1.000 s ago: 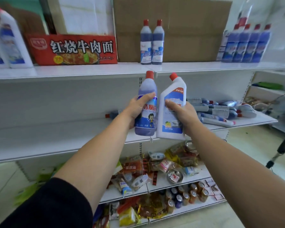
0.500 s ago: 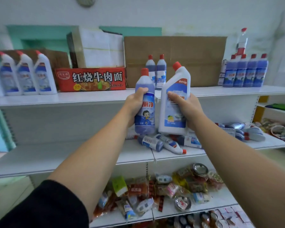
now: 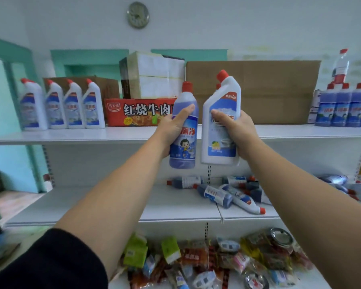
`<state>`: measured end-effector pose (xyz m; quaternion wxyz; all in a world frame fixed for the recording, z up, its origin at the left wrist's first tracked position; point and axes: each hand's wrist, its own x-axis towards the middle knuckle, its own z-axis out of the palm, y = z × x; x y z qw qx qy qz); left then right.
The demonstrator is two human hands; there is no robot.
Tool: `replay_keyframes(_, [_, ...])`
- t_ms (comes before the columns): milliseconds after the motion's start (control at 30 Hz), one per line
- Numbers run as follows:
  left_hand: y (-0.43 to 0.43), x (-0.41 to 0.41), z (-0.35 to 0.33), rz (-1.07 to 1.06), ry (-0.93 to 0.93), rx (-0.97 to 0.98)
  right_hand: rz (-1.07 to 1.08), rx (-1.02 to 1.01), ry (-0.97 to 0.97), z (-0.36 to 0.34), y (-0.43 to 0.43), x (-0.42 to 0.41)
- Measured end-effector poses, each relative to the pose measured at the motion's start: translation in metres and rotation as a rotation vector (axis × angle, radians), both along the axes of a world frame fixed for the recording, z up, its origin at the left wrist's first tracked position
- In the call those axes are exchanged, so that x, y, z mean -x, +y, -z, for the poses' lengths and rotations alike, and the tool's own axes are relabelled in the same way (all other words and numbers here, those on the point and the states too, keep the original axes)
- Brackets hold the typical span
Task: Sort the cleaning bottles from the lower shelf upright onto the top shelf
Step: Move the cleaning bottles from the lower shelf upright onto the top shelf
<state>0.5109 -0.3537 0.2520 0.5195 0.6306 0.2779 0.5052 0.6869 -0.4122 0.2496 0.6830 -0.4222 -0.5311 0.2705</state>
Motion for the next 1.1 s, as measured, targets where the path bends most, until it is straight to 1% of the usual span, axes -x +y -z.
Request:
replay_keyframes(400, [0.057, 0.13, -0.023, -0.088, -0.001, -0.088, -0.063, -0.037, -0.032, -0.024, 0.068, 0.124])
replay_keyframes(567, [0.086, 0.197, -0.024, -0.202, 0.003, -0.127, -0.1, -0.073, 0.031, -0.029, 0.108, 0.188])
replay_keyframes(733, [0.119, 0.258, -0.024, -0.333, 0.044, -0.12, -0.171, -0.045, 0.034, -0.029, 0.148, 0.247])
replay_keyframes(900, [0.156, 0.296, -0.032, -0.426, 0.043, -0.124, -0.192, -0.041, 0.004, -0.038, 0.195, 0.283])
replay_keyframes(1100, [0.213, 0.323, -0.038, -0.511, -0.012, -0.148, -0.219, -0.042, -0.035, -0.046, 0.262, 0.302])
